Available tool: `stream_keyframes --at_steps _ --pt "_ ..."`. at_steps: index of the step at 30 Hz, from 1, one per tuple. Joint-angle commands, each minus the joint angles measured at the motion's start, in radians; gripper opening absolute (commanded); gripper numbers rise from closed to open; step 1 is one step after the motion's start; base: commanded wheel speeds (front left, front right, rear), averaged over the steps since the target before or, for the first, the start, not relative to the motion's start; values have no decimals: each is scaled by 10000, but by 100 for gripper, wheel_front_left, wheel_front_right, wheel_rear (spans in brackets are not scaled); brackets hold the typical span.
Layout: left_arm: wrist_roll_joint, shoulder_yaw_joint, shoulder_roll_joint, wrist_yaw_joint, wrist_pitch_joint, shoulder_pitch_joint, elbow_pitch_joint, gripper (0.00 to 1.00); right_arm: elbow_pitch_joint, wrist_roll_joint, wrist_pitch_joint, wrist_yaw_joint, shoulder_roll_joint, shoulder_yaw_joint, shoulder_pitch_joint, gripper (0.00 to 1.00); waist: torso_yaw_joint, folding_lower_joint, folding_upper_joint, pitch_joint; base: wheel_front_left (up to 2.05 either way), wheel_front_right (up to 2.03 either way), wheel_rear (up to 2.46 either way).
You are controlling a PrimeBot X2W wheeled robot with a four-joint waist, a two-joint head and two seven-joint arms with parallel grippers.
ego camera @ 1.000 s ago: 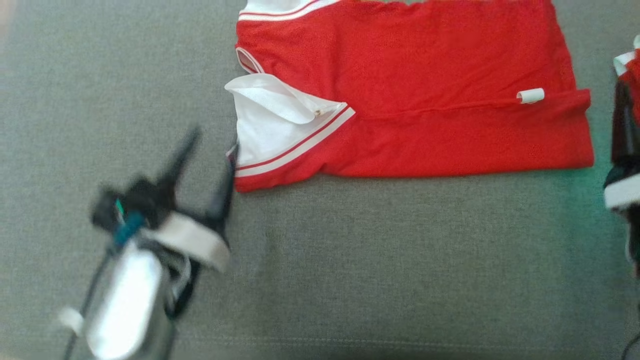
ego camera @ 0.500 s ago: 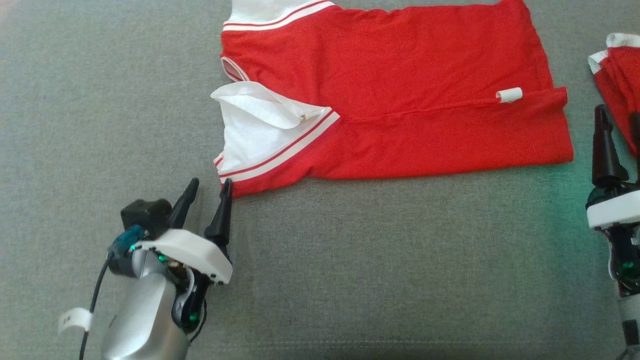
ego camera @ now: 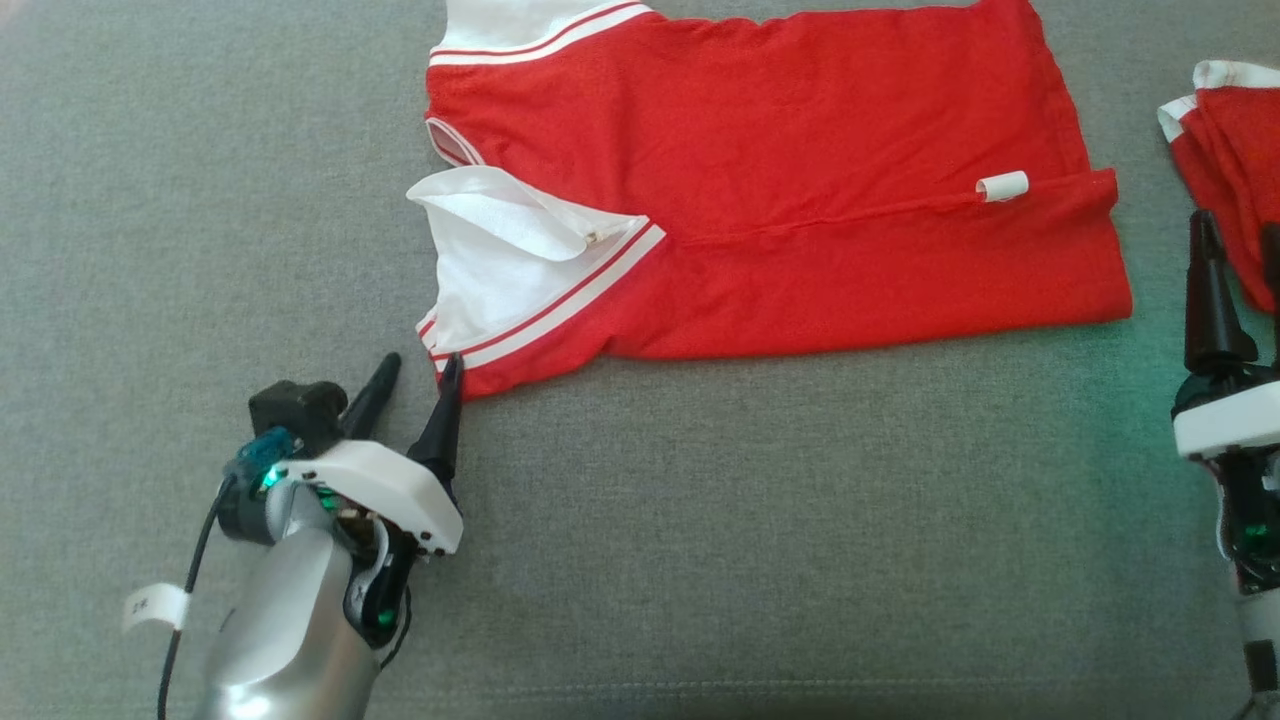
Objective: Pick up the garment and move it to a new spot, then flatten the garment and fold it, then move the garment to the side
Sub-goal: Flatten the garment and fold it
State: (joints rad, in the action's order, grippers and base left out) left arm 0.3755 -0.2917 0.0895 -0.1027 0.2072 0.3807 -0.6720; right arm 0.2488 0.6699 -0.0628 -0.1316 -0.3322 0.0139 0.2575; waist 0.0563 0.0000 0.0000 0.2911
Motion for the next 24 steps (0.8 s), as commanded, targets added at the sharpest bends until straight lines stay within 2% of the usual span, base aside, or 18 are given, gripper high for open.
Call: stream_keyframes --at_steps 1,2,3,8,13,19,24 --pt "94 174 97 -37 23 148 80 90 -332 -23 -19 9 -130 -115 61 100 21 0 0 3 0 0 0" --pt "145 30 72 -96 9 156 63 20 -267 -39 2 9 -90 -124 73 100 71 0 0 2 0 0 0" --pt "202 -50 59 -129 -40 156 48 0 -218 -43 12 9 -65 -131 79 100 96 0 0 0 0 0 0" --pt "441 -472 110 -231 -379 184 102 0 75 -65 46 9 44 -235 172 100 181 0 0 -42 0 0 0" --pt "551 -460 417 -249 -85 172 463 0 765 -248 429 9 202 -416 384 100 175 0 0 -212 0 0 0" --pt "575 -408 752 -237 -45 207 914 0 2058 -903 1053 9 255 -684 1008 100 189 0 0 -310 0 0 0" --pt "528 -516 865 -227 -226 343 1131 0 3386 -1488 1416 9 339 -365 1578 100 334 0 0 -246 0 0 0"
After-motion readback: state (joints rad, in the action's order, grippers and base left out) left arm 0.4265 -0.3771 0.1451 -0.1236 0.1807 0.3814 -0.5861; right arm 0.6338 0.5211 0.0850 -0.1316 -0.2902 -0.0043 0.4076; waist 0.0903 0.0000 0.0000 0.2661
